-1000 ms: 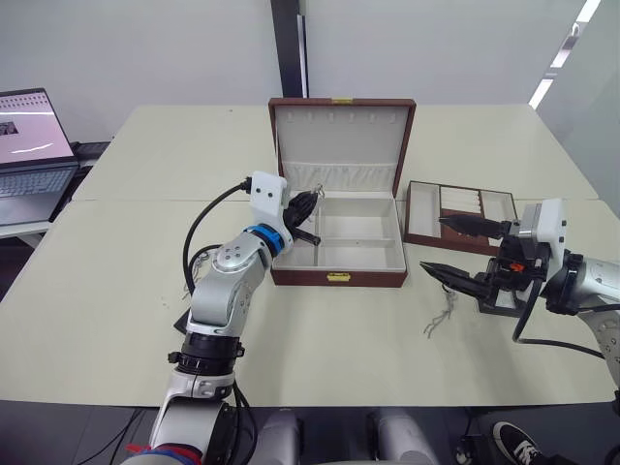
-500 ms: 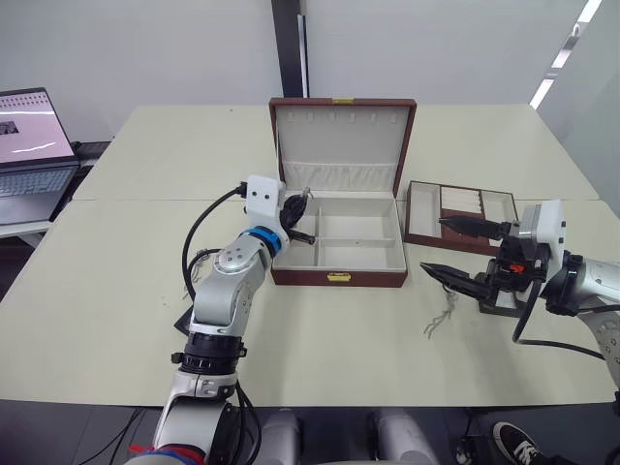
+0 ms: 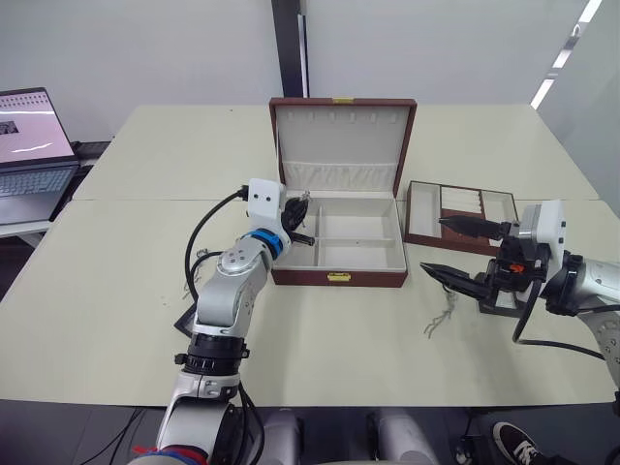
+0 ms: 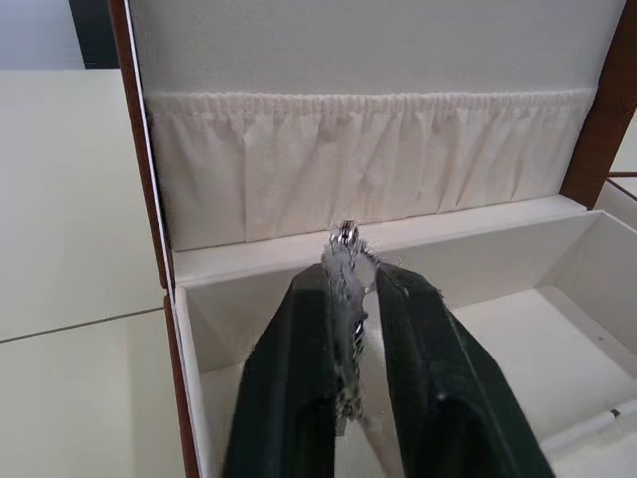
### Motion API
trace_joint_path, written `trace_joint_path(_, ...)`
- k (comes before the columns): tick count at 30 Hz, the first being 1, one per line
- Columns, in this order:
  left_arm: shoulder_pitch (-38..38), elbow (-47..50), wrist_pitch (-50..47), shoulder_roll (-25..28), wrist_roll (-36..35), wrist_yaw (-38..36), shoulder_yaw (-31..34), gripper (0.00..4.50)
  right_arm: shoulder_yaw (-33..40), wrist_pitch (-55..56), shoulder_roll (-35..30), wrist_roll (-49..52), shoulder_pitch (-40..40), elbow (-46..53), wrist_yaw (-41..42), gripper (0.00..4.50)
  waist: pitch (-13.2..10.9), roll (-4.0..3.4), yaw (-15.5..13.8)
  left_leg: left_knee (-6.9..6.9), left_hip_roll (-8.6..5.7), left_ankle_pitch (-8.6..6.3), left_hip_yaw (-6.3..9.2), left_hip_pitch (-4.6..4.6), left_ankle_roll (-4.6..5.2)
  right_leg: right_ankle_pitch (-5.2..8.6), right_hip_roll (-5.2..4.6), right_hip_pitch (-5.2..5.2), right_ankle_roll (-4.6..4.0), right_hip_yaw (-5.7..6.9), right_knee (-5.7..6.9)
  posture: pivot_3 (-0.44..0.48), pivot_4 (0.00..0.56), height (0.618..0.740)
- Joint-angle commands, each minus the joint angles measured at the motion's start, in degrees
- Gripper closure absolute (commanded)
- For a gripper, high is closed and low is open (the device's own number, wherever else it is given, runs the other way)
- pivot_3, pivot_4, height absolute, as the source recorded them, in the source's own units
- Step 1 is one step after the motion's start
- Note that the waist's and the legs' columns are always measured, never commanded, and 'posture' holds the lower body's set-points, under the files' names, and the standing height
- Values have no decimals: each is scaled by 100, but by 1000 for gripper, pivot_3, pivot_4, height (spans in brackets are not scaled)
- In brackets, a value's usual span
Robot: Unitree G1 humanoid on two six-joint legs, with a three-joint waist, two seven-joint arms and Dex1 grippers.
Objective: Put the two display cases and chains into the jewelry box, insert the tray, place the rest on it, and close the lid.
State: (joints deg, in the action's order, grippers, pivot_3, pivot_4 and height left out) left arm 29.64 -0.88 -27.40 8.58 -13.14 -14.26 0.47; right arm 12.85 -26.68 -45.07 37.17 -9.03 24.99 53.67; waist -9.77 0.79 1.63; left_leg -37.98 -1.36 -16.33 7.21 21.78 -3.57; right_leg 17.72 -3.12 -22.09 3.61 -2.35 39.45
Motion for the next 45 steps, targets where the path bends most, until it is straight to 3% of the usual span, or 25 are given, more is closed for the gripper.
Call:
trace_joint_path(1, 5, 275, 1, -38, -17, -16, -24, 2549, 133, 24, -87, 38, -35, 108, 8, 0, 0, 1, 0, 0, 0, 0, 0, 0, 0, 0, 0, 0, 0, 0, 0, 0, 150, 740)
trace_joint_path(10, -25, 433, -86, -62, -64, -111, -52, 2549, 128, -1, -92, 49, -43, 113, 1, 0, -1, 1, 0, 0, 0, 0, 0, 0, 0, 0, 0, 0, 0, 0, 0, 0, 150, 740)
trace_joint_path(15, -88, 754, -223, 114, -436, -539, 102, 1117, 184, -7, -97, 60, 16, 110, -4, 0, -1, 2, 0, 0, 0, 0, 0, 0, 0, 0, 0, 0, 0, 0, -1, 0, 150, 740)
trace_joint_path(19, -115, 1116, -628, 766, -1143, -1344, 500, 34, 308, -28, -144, 97, 111, 6, 34, 0, -1, 1, 19, 2, 3, 0, -1, -1, 0, 0, 2, 0, 0, 0, 0, 0, 150, 740)
trace_joint_path(28, -462, 1159, -1481, 2706, -2592, -3244, 1472, 34, 724, -76, -311, 89, 302, -532, 125, 0, -3, 2, 16, 3, 4, -1, 0, -2, 2, 0, 2, 0, 0, 1, -3, 0, 150, 740)
trace_joint_path(36, -1234, 80, -852, 3999, -2094, -3838, 2186, 34, 1439, 205, -519, -209, 817, -1663, 287, 0, -5, 1, 16, 10, 6, -2, -4, -4, 3, 0, 2, 1, -1, 0, -7, 0, 150, 740)
trace_joint_path(45, -1936, -1273, 196, 4674, -1422, -3799, 2896, 34, 1720, 906, -511, -721, 1168, -3075, 464, 0, -6, 0, 23, 14, 9, -2, -10, -7, 4, 1, 2, 0, -1, -3, -9, 0, 150, 740)
